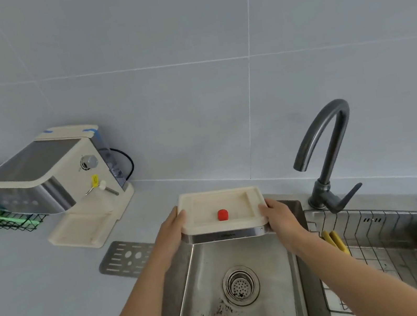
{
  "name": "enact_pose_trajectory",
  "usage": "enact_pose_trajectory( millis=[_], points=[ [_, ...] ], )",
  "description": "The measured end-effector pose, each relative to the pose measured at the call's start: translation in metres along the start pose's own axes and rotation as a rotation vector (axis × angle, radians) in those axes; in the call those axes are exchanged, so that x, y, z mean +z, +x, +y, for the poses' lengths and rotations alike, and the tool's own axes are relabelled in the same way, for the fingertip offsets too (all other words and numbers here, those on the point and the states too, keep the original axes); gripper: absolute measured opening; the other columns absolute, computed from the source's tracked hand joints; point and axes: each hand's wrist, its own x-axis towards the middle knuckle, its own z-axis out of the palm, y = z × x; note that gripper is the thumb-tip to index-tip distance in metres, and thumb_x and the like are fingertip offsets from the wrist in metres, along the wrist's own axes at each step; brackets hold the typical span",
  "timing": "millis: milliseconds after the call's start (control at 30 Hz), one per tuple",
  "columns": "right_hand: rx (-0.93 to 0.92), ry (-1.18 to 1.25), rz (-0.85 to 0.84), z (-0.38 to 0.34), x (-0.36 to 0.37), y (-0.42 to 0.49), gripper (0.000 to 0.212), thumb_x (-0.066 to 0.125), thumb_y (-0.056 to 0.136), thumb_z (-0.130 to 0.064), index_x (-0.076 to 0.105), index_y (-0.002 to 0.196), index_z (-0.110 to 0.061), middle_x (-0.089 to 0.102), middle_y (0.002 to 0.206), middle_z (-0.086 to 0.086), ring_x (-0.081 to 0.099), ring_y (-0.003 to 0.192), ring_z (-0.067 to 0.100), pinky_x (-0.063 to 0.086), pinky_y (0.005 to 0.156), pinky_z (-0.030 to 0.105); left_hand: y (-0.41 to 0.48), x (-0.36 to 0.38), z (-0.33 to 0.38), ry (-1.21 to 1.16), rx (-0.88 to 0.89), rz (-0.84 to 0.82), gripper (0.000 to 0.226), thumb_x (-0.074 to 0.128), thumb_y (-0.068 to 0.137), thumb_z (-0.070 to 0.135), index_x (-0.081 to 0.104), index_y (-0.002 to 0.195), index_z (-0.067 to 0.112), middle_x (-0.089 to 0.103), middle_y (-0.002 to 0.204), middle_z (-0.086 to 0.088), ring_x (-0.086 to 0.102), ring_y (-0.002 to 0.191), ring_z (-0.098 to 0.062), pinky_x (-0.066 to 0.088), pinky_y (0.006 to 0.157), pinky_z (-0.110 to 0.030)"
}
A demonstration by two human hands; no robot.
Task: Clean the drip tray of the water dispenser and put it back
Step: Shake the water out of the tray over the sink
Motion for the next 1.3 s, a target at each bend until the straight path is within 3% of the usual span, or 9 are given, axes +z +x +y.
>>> enact_pose_trajectory(
  millis=[167,333,433,533,767,900,1033,1133,1300],
  points=[
    [-0.033,-0.067,0.001,-0.008,0.028,-0.012,0.023,0.037,0.096,-0.008,0.054,0.109,-0.015,0.061,0.100,0.003,0.056,0.096,0.023,0.047,0.093,0.041,0.006,-0.028,-0.014,-0.019,0.010,-0.003,0.025,0.035,0.097,0.017,0.053,0.109,0.027,0.062,0.118,-0.007,0.057,0.110,-0.025,0.041,0.102,-0.042],
    [-0.042,-0.081,0.012,-0.008,0.073,-0.023,0.026,0.038,0.093,0.000,0.056,0.108,-0.010,0.062,0.099,0.005,0.056,0.087,0.018,0.047,0.071,0.026,0.014,-0.069,-0.028,0.062,0.038,-0.015,0.024,0.033,0.095,0.009,0.049,0.107,0.022,0.059,0.111,-0.007,0.053,0.098,-0.020,0.042,0.089,-0.036],
    [-0.039,-0.089,0.033,-0.007,0.115,-0.027,0.027,0.039,0.092,0.001,0.056,0.111,-0.010,0.061,0.095,0.004,0.055,0.080,0.015,0.047,0.066,0.026,0.023,-0.110,-0.048,0.108,0.060,-0.045,0.028,0.035,0.095,0.009,0.049,0.118,0.017,0.058,0.113,-0.004,0.052,0.100,-0.019,0.045,0.081,-0.030],
    [-0.022,-0.111,0.051,-0.002,0.163,-0.037,0.029,0.039,0.091,0.003,0.054,0.113,-0.006,0.060,0.096,0.006,0.056,0.083,0.020,0.050,0.067,0.030,0.030,-0.155,-0.071,0.149,0.034,-0.082,0.034,0.036,0.095,0.011,0.047,0.127,0.015,0.056,0.115,-0.001,0.053,0.104,-0.019,0.044,0.087,-0.032],
    [0.063,-0.160,0.055,0.020,0.262,-0.071,0.033,0.036,0.088,0.007,0.053,0.112,-0.008,0.057,0.090,0.003,0.052,0.072,0.009,0.042,0.047,0.012,0.028,-0.242,-0.123,0.205,0.009,-0.164,0.037,0.040,0.092,0.007,0.051,0.127,0.014,0.059,0.118,-0.006,0.054,0.108,-0.023,0.042,0.085,-0.030],
    [0.113,-0.157,0.052,0.036,0.299,-0.092,0.033,0.035,0.086,0.010,0.053,0.106,-0.010,0.057,0.091,0.007,0.052,0.074,0.012,0.042,0.059,0.017,0.022,-0.275,-0.148,0.260,-0.041,-0.170,0.034,0.045,0.089,0.004,0.056,0.121,0.011,0.064,0.115,-0.009,0.058,0.105,-0.026,0.046,0.088,-0.037],
    [0.163,-0.224,0.038,0.058,0.319,-0.105,0.036,0.039,0.085,0.007,0.053,0.114,-0.009,0.062,0.104,0.011,0.056,0.096,0.026,0.047,0.075,0.028,0.013,-0.290,-0.167,0.290,-0.079,-0.179,0.035,0.046,0.087,0.001,0.056,0.121,0.007,0.063,0.109,-0.007,0.058,0.104,-0.026,0.045,0.088,-0.036],
    [0.177,-0.259,0.006,0.068,0.325,-0.109,0.045,0.041,0.086,0.005,0.045,0.127,-0.014,0.060,0.114,0.012,0.054,0.100,0.023,0.044,0.070,0.023,0.006,-0.293,-0.180,0.308,-0.123,-0.172,0.036,0.048,0.087,0.001,0.054,0.122,0.007,0.062,0.114,-0.010,0.057,0.107,-0.027,0.044,0.092,-0.039],
    [0.218,-0.382,0.003,0.082,0.326,-0.109,0.046,0.045,0.089,-0.003,0.041,0.133,-0.013,0.062,0.109,0.012,0.057,0.092,0.023,0.045,0.063,0.025,0.002,-0.294,-0.194,0.335,-0.159,-0.186,0.033,0.051,0.084,-0.001,0.060,0.112,0.012,0.066,0.115,-0.012,0.059,0.106,-0.029,0.045,0.095,-0.042]
  ],
)
